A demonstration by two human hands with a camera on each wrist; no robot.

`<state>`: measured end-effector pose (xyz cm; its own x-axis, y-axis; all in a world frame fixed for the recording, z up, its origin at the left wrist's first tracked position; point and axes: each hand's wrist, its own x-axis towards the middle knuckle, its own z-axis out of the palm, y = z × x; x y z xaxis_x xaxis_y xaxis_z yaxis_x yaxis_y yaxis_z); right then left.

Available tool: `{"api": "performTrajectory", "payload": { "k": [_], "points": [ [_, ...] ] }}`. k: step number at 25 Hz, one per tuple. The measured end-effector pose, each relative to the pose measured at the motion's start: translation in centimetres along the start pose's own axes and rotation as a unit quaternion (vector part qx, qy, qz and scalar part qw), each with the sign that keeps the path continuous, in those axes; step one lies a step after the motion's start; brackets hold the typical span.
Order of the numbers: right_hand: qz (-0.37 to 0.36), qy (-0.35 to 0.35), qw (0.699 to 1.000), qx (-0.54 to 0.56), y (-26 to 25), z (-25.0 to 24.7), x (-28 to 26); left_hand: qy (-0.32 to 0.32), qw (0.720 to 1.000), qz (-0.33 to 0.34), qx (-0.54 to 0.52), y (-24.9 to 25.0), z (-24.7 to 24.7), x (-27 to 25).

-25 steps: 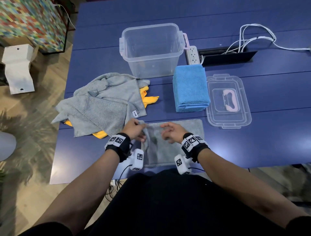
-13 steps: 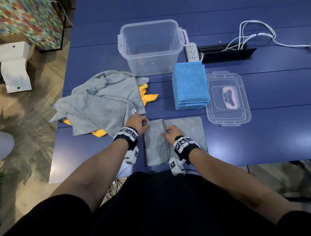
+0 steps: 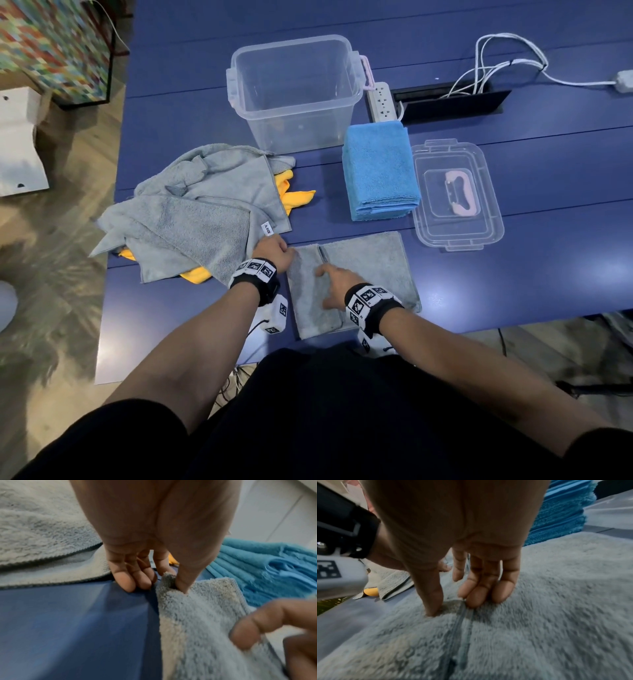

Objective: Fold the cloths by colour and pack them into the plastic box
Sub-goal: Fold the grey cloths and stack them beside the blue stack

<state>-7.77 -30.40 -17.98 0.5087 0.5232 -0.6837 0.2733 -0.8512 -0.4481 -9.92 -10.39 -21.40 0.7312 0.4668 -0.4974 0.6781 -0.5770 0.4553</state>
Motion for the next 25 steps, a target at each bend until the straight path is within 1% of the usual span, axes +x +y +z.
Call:
{"api": "performTrajectory", "payload": {
  "k": [1,2,3,4,6,8,9,10,11,12,13,14,16,17,19,21,22,23,24,25],
  "points": [
    [-0.005,0.009,1.000,-0.012,0.0,0.0,0.0,0.008,0.999,-0.013,-0.035,-0.1,-0.1,0.0],
    [-0.007,0.032,0.999,-0.025,-0.2,-0.1,0.1,0.003,0.997,-0.026,-0.072,-0.2,-0.3,-0.2],
    [-0.007,0.055,0.998,-0.034,-0.3,-0.3,0.1,-0.008,0.994,-0.031,-0.109,-0.6,-0.4,-0.2],
    [-0.006,0.069,0.997,-0.035,-0.5,-0.5,0.2,-0.026,0.992,-0.030,-0.116,-0.6,-0.5,-0.6],
    [0.006,0.059,0.998,-0.027,-0.7,-0.9,0.3,-0.050,0.996,-0.012,-0.075,-0.5,-0.5,-1.2],
    [0.008,0.039,0.999,-0.014,-0.4,-0.7,0.3,-0.059,0.998,0.014,-0.035,-0.2,-0.2,-1.6],
    [0.003,0.039,0.999,-0.018,-0.3,-0.7,0.3,-0.056,0.998,0.016,-0.031,-0.1,-0.2,-1.7],
    [-0.008,0.043,0.999,-0.029,-0.3,-0.7,0.2,-0.059,0.997,-0.001,-0.042,0.0,-0.4,-2.0],
    [-0.021,0.044,0.998,-0.044,-0.5,-0.6,0.1,-0.056,0.995,-0.025,-0.076,-0.1,-0.7,-2.3],
    [-0.041,0.045,0.997,-0.053,-0.8,-0.6,0.0,-0.051,0.989,-0.063,-0.120,-0.3,-1.1,-2.5],
    [-0.061,0.037,0.996,-0.052,-1.2,-0.5,-0.1,-0.040,0.980,-0.097,-0.172,-0.4,-1.4,-2.8],
    [-0.079,0.028,0.996,-0.041,-1.6,-0.4,-0.3,-0.038,0.966,-0.123,-0.226,-0.4,-1.7,-3.1],
    [-0.079,0.007,0.997,0.000,-2.1,0.1,-0.5,-0.061,0.933,-0.134,-0.328,0.5,-2.3,-3.5],
    [-0.069,0.015,0.997,0.013,-2.2,0.3,-0.5,-0.074,0.921,-0.127,-0.361,0.9,-2.5,-3.5],
    [-0.049,0.041,0.998,0.020,-2.2,0.4,-0.4,-0.095,0.906,-0.106,-0.399,2.1,-2.8,-3.6],
    [-0.027,0.060,0.998,0.013,-1.8,0.0,-0.4,-0.116,0.898,-0.080,-0.418,3.4,-2.8,-3.7],
    [-0.016,0.072,0.997,0.017,-1.7,-0.4,-0.5,-0.126,0.897,-0.057,-0.420,3.8,-2.8,-3.7],
    [-0.001,0.081,0.996,0.037,-1.4,-0.8,-0.6,-0.133,0.899,-0.023,-0.416,4.0,-2.7,-3.5],
    [0.003,0.089,0.994,0.063,-1.1,-1.2,-0.7,-0.130,0.910,0.024,-0.392,4.1,-2.8,-3.2],
    [0.004,0.093,0.992,0.085,-0.6,-1.6,-0.8,-0.116,0.930,0.077,-0.339,4.1,-2.7,-2.7]
  ]
}}
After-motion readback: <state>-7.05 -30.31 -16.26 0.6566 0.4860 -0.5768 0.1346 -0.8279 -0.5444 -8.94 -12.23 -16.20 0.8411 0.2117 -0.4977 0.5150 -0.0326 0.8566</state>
